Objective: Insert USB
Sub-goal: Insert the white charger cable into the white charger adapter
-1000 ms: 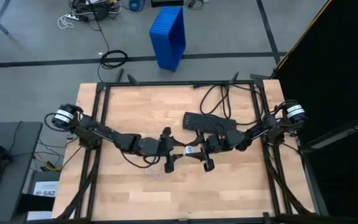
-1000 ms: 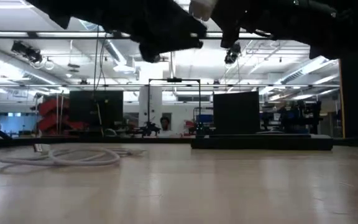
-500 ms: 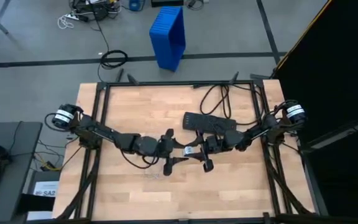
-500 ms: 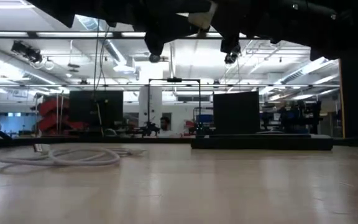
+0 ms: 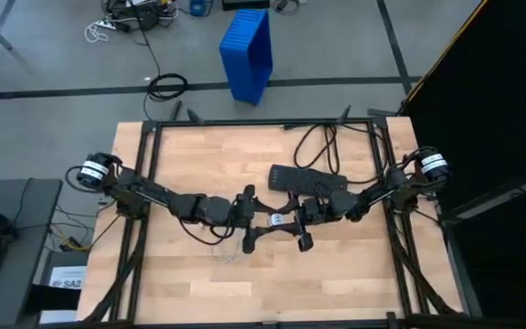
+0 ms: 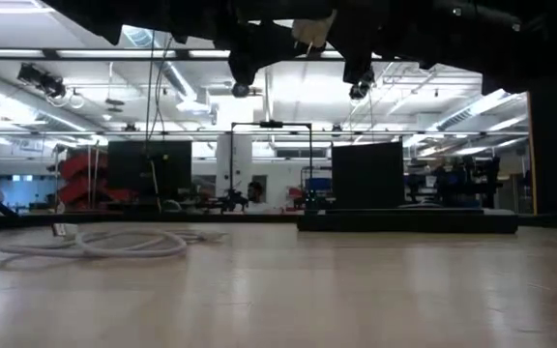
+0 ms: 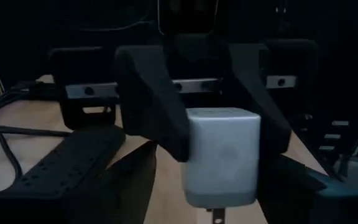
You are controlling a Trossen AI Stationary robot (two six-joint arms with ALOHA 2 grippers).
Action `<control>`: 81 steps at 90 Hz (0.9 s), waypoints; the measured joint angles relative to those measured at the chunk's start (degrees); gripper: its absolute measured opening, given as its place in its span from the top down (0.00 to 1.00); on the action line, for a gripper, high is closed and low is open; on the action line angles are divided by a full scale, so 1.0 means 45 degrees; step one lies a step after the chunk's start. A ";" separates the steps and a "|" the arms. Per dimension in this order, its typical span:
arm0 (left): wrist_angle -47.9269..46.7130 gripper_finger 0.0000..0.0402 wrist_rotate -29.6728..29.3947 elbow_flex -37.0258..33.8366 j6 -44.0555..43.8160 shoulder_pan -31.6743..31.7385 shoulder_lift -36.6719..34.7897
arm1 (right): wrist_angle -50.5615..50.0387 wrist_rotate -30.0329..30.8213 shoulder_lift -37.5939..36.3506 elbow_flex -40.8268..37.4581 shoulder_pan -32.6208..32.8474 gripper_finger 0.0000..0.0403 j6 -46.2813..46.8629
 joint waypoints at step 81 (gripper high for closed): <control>-0.4641 0.68 0.0792 0.0654 -0.1416 0.0077 0.0038 | -0.1948 0.0045 -0.2105 0.0004 0.0465 0.46 -0.1383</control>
